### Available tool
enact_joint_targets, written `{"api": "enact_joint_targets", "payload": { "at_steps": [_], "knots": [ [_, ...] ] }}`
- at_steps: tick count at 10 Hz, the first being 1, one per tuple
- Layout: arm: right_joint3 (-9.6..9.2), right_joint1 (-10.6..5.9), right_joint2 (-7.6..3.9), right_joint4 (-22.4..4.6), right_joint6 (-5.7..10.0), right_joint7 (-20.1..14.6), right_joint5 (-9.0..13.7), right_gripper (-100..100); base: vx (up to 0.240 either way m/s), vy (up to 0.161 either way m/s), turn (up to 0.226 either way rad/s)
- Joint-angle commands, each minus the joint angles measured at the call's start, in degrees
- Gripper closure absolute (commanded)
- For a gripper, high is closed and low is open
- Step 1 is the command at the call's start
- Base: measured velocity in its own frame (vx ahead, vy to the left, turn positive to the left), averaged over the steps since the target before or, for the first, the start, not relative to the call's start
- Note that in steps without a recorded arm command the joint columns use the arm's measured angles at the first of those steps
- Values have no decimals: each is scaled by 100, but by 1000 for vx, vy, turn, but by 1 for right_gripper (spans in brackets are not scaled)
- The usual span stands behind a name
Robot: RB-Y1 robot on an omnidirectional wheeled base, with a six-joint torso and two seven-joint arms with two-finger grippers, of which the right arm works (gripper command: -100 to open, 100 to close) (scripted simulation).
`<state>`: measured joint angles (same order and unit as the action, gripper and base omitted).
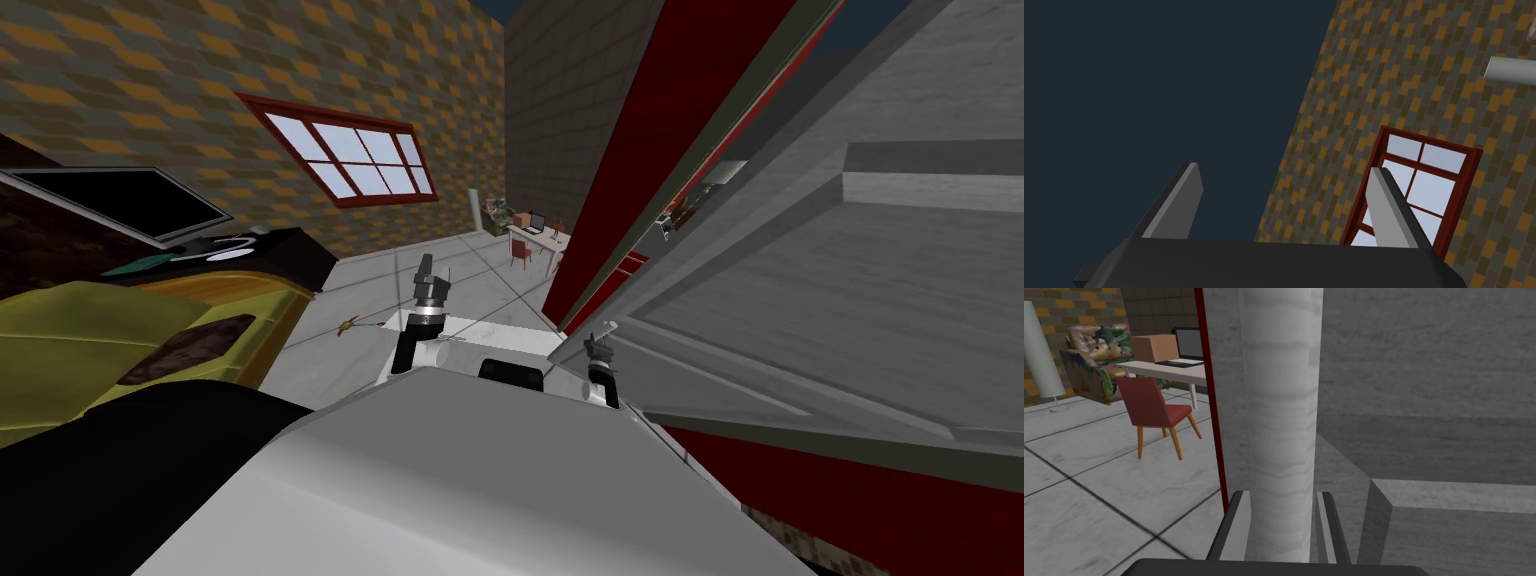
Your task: Pull the door open
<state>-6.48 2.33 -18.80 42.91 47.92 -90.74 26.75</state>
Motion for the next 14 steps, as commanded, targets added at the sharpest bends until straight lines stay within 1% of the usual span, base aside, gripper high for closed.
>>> {"api": "enact_joint_targets", "payload": {
  "at_steps": [1, 3, 4, 5, 7, 8, 11, 12, 13, 14],
  "knots": [
    [-126, 50, -68, 43, 41, -128, -71, 100, -250, -28, 77],
    [-267, 95, -148, 94, 80, -261, -153, 100, -238, -26, 62],
    [-227, 99, -120, 104, 39, -204, -129, 100, -100, -9, 22],
    [-341, 177, -201, 122, 111, -342, -205, 100, -176, -19, 111],
    [-445, 247, -300, 150, 204, -484, -280, 100, -245, -57, 107],
    [-530, 304, -381, 172, 280, -600, -341, 100, -243, -49, 130],
    [-687, 410, -530, 213, 420, -815, -454, 100, -223, -32, 91],
    [-656, 396, -496, 234, 349, -752, -431, 100, -100, -14, 23],
    [-761, 481, -573, 237, 459, -855, -479, 100, -146, -13, 93],
    [-816, 524, -626, 243, 532, -913, -504, 100, -232, -63, 119]
  ]
}}
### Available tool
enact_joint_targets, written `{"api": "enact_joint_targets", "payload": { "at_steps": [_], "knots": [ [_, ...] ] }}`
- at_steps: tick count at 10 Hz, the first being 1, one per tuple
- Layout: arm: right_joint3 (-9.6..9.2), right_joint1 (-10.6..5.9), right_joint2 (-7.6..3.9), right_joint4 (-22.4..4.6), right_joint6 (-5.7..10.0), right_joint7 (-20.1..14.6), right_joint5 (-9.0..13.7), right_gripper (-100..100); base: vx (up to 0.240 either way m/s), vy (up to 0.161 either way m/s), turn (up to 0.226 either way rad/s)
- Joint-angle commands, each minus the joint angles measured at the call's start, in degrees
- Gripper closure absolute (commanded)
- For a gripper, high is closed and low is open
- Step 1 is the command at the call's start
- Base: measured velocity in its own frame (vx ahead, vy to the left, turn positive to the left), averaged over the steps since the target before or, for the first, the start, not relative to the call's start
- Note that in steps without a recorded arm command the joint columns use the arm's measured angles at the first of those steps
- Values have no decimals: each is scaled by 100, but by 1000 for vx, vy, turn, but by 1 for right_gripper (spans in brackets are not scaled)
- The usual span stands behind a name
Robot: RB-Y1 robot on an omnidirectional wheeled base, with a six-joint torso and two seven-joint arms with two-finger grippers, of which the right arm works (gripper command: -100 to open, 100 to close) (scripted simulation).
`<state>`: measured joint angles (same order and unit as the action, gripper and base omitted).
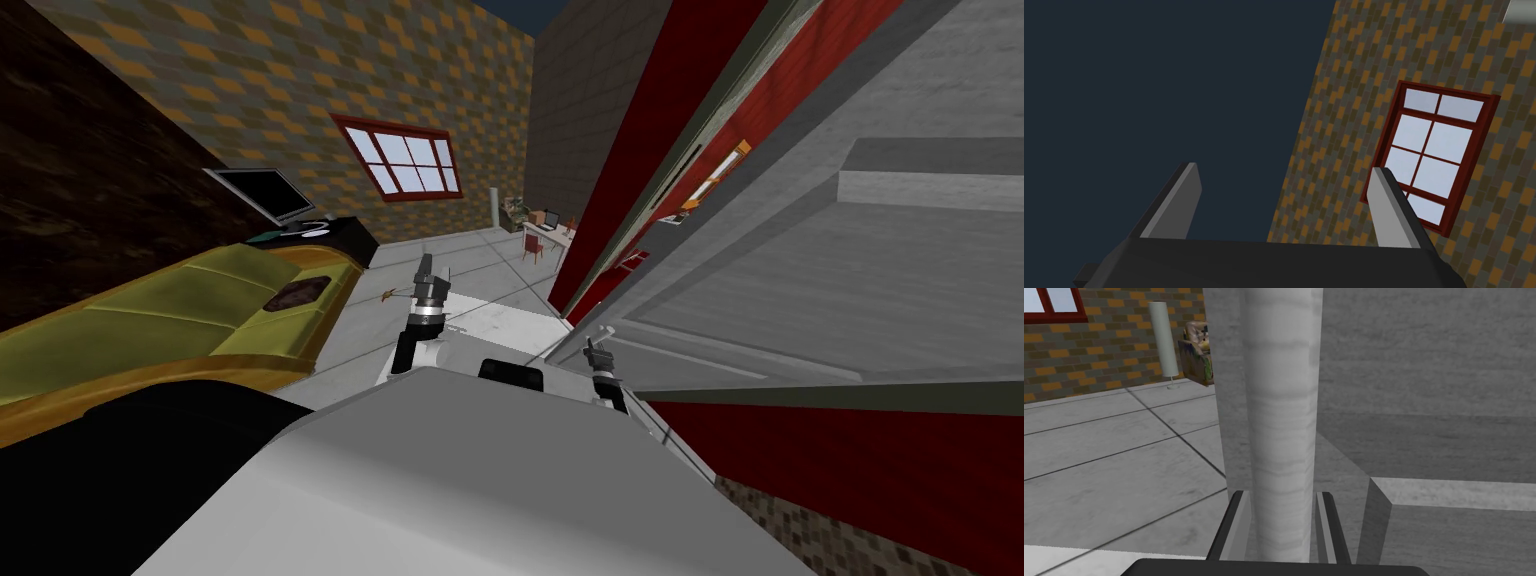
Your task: Pull the door open
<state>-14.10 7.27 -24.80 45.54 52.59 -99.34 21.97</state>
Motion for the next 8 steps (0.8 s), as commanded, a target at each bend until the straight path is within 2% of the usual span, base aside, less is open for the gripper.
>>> {"api": "enact_joint_targets", "payload": {
  "at_steps": [1, 6, 7, 8],
  "knots": [
    [-115, 77, -85, -14, 147, -116, -52, 100, -218, -74, 102],
    [-392, 294, -351, 15, 516, -408, -176, 100, -188, -50, 86],
    [-365, 270, -315, 17, 453, -364, -165, 100, -89, -14, 15],
    [-429, 318, -370, -30, 576, -439, -204, 100, -119, -43, 138]
  ]
}}
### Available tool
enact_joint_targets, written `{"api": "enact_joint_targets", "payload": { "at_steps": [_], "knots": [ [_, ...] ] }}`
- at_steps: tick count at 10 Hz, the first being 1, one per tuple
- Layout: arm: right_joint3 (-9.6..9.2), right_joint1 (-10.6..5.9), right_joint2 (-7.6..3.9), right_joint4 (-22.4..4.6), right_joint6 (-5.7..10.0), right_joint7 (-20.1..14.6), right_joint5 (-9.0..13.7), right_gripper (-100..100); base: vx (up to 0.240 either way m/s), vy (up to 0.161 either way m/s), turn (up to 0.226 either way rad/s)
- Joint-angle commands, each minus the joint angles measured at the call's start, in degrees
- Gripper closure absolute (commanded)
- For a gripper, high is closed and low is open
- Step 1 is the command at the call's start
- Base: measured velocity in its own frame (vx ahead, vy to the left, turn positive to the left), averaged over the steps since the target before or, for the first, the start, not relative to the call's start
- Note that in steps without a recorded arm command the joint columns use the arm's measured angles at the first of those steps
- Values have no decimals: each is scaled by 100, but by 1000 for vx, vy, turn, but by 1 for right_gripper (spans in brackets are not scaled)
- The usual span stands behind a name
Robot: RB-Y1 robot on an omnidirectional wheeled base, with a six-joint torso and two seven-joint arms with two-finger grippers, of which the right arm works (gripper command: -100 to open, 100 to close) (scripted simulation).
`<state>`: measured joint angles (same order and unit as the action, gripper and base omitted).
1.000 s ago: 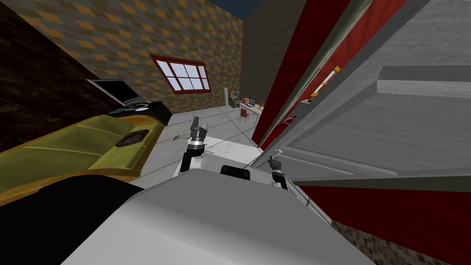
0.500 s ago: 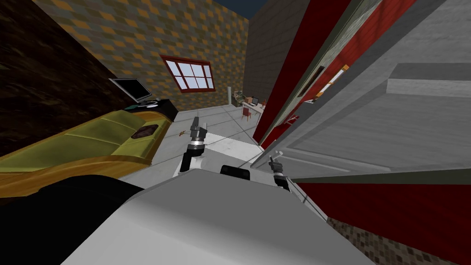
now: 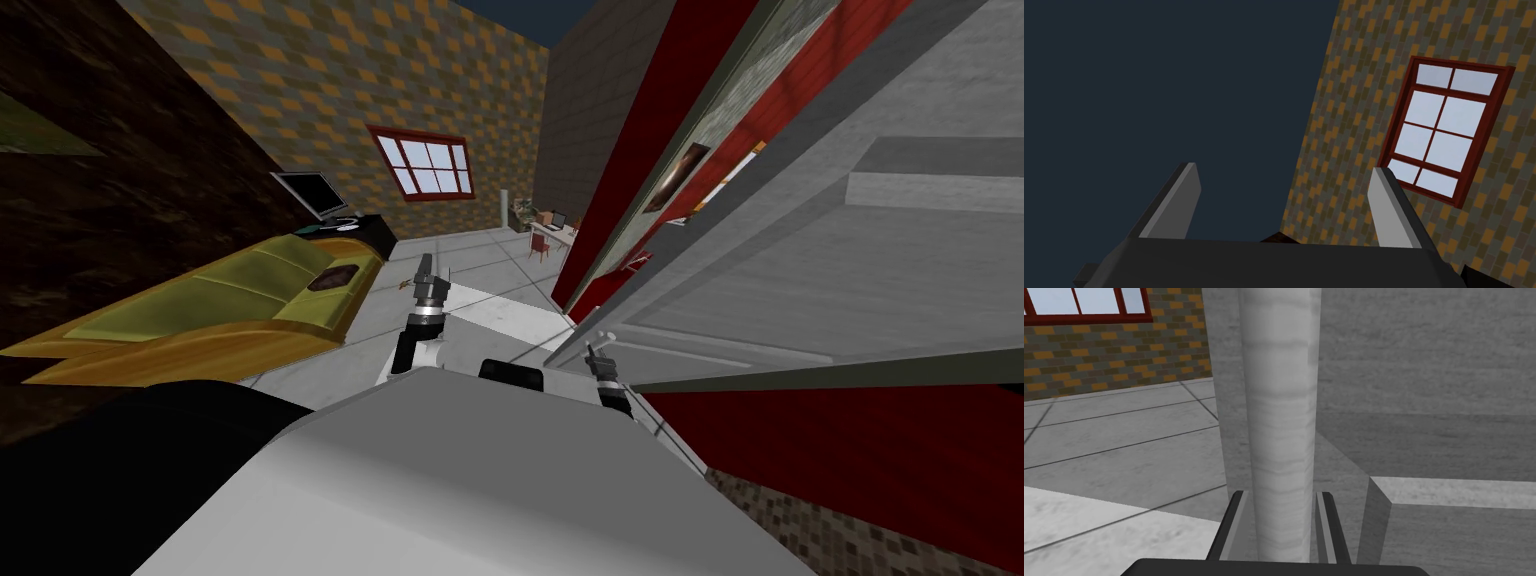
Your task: Pull the door open
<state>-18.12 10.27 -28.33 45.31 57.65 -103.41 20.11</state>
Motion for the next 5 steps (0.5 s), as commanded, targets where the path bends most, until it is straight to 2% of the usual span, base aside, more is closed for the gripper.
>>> {"api": "enact_joint_targets", "payload": {
  "at_steps": [1, 5],
  "knots": [
    [-43, 29, -35, -22, 108, -55, -28, 100, -167, -47, 118],
    [-192, 131, -198, -162, 473, -260, -122, 100, -198, -67, 130]
  ]
}}
